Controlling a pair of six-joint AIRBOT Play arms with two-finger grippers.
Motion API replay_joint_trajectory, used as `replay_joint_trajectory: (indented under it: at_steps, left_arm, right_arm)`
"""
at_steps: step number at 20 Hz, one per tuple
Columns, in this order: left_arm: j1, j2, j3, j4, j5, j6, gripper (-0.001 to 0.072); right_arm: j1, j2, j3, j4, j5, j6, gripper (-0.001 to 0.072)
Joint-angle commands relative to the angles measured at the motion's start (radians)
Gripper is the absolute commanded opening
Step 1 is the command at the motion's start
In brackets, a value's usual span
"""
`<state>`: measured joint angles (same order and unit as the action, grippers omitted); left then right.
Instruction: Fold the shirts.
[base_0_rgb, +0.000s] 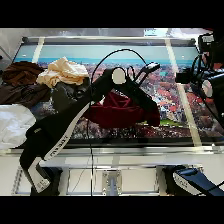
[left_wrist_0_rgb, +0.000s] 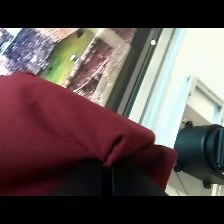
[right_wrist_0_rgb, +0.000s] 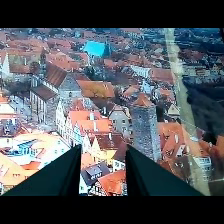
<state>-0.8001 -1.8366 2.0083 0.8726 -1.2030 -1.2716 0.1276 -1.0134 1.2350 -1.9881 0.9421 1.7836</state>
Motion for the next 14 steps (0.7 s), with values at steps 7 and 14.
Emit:
replay_joint_trajectory:
  at_steps: [7,14]
  left_arm:
    - [0.194,0.055,0.069,0.792,0.029,-0.245,0.0696]
    - [0.421,0.042,-0.026,0.914,-0.267,-0.353,0.0694]
  right_arm:
    - [-0.011,0.0,-0.002,0.149,-0.039,-0.059,0.0329]
    - [-0.011,0.0,-0.14,0.336,-0.156,-0.06,0.033]
